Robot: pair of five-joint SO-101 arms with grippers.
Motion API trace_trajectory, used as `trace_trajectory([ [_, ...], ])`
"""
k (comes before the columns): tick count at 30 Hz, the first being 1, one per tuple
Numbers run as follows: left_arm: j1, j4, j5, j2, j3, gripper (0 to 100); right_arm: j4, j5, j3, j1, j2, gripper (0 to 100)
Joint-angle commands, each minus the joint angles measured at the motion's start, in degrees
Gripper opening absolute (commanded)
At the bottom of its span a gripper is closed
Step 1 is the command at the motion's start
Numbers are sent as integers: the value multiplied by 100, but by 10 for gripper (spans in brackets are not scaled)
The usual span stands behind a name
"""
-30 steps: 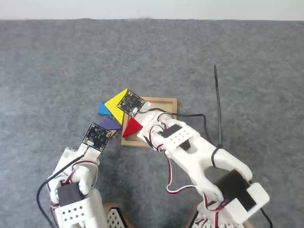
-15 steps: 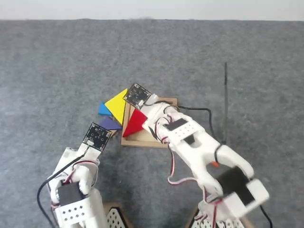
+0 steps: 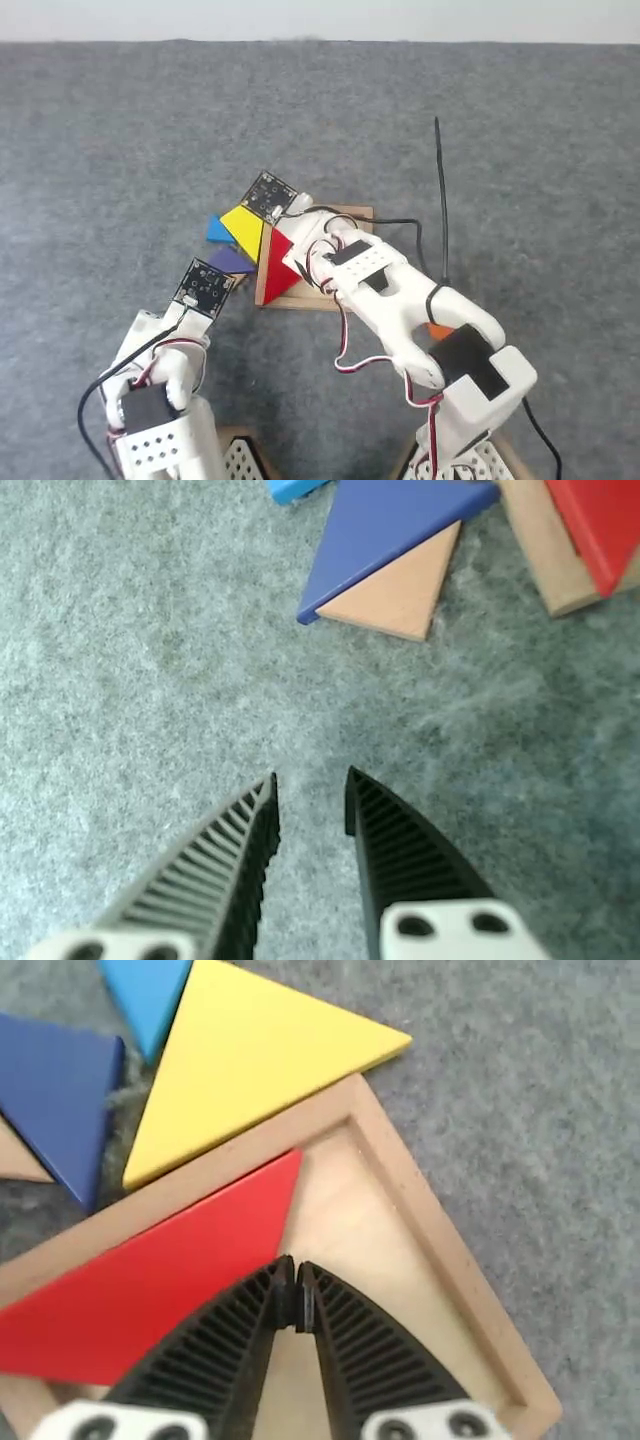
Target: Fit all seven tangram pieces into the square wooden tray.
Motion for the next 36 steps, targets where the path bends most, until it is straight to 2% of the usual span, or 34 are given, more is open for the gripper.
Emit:
trace_trajectory([
  [1,-18,18,44,-105,-101,115,-110,-53,-440,-101,-40,13],
  [5,-18,18,44,-105,-101,115,66,-44,-519,101,-277,12],
  [9,-18,18,44,-105,-101,115,1684,44,-501,127,-1156,12],
  [12,-18,18,26,-105,-101,115,2563,492,-202,-286,-1754,12],
  [14,-18,18,26,-105,-101,115,2466,510,325,-576,-2062,12],
  [17,-18,18,26,-105,-101,115,1640,545,1020,-804,-2193,14],
  [21,-18,18,26,-105,-101,115,1121,527,1090,-655,-1956,16],
  [26,-18,18,26,-105,-101,115,716,554,484,-295,-787,13],
  [29,-18,18,26,-105,-101,115,831,563,114,-312,-479,13],
  [36,-18,18,26,-105,-101,115,1138,563,132,-295,-998,12],
])
